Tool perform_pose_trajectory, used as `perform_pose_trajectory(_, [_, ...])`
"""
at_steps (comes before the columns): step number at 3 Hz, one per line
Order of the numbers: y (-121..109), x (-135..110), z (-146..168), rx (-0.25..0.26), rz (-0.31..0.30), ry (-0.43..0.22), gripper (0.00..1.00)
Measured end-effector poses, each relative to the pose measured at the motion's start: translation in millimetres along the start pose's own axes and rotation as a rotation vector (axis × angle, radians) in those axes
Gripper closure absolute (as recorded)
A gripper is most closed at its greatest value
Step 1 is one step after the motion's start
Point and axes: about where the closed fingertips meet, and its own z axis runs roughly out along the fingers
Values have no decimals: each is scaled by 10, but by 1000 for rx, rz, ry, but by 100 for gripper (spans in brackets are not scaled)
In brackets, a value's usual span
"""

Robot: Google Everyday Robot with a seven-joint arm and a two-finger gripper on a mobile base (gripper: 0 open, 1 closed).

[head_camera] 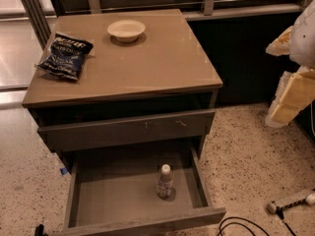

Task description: Pick blue plastic bottle from middle drawer and place on counter

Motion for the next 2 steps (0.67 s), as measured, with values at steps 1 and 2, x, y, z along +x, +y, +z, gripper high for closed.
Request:
perform_pose_trajectory(1, [114,14,329,-40,18,-55,41])
perform_pose_trajectory(2, [349,-52,1016,-106,48,-186,64])
